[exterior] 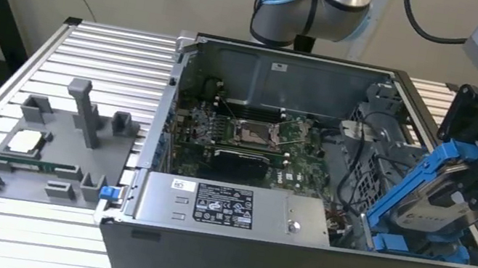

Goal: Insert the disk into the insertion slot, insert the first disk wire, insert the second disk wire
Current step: 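Insert the disk into the insertion slot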

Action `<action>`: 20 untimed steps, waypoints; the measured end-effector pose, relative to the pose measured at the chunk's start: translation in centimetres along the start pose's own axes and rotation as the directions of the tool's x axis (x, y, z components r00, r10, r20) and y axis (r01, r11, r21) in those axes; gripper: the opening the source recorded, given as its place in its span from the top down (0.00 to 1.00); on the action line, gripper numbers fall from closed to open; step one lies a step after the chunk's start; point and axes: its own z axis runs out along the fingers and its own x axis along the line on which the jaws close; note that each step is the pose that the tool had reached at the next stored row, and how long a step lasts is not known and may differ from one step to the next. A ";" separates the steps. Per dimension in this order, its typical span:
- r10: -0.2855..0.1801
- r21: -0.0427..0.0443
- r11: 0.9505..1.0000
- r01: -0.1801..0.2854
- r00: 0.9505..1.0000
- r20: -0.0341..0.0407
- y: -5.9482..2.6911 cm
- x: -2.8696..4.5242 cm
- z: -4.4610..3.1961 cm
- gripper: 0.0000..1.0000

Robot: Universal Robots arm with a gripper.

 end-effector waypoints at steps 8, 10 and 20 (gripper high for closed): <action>0.000 0.000 1.000 0.000 1.000 0.008 -0.08 -0.28 1.24 1.00; 0.000 0.000 1.000 0.000 1.000 0.010 -0.08 -0.44 1.51 1.00; 0.000 0.000 1.000 0.000 1.000 0.011 -0.14 -0.41 2.28 0.00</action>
